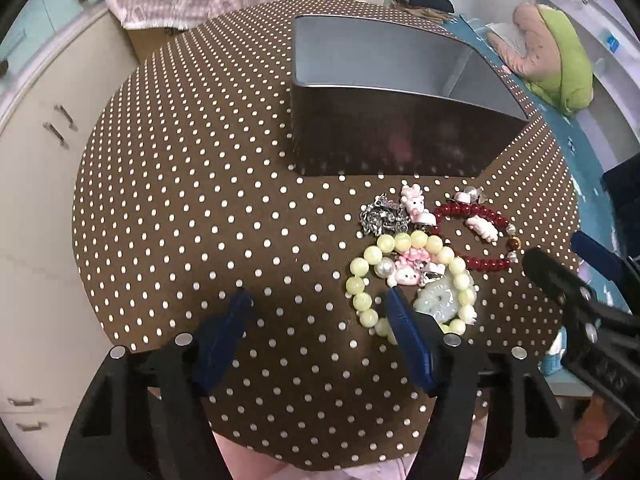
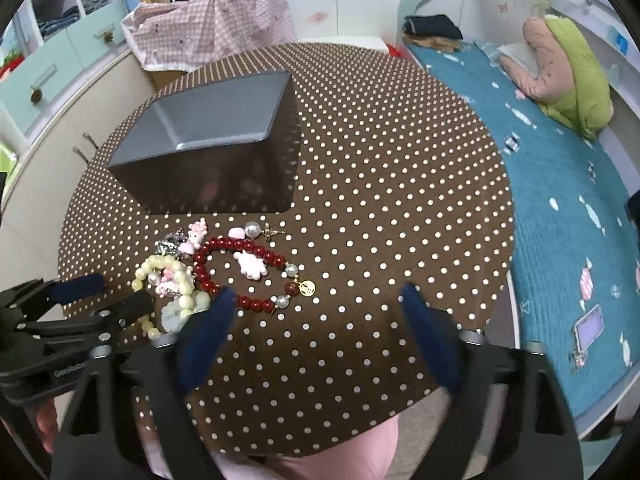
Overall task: Organize jewelry
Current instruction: 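Grasp the yellow bead bracelet with the left tool while the right tool grasps the red bead bracelet, then lift both bracelets and lower them into the grey tin with both tools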
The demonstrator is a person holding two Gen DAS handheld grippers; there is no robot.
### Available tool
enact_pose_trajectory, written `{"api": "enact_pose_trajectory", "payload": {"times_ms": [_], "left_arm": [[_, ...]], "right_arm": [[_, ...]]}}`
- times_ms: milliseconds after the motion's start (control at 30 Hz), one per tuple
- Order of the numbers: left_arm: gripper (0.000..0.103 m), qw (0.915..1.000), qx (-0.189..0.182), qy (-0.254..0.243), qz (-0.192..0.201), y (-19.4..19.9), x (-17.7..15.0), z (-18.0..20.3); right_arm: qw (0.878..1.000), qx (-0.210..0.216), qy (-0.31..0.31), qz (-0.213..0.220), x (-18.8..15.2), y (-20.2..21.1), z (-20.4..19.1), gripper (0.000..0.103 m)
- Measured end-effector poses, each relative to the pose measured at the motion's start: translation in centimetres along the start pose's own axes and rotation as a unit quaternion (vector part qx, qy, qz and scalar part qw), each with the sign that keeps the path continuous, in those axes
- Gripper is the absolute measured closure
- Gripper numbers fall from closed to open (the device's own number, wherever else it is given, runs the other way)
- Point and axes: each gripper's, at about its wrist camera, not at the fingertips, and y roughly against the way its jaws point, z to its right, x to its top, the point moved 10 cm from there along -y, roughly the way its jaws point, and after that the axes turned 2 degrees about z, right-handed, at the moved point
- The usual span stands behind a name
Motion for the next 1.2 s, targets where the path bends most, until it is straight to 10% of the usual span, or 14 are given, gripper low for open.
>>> {"api": "enact_pose_trajectory", "payload": {"times_ms": [267, 700, 1200], "left_arm": [[0.095, 0.9990, 0.027, -0.025, 0.024, -0.1, 0.9, 0.5], [0.095, 0.9985, -0.050, 0.003, 0.023, 1.9, 1.2, -0.8], [0.095, 0.9928, -0.086, -0.012, 0.082, 7.1, 3.0, -0.7]], "right_arm": [[0.999, 0.021, 0.026, -0.016, 0.7, -2.4, -1.4, 0.044], [0.999, 0.032, 0.030, 0.012, 2.1, -2.8, -1.8, 0.094], [0.996, 0.042, 0.033, 0.073, 4.0, 2.1, -1.9, 0.094]]}}
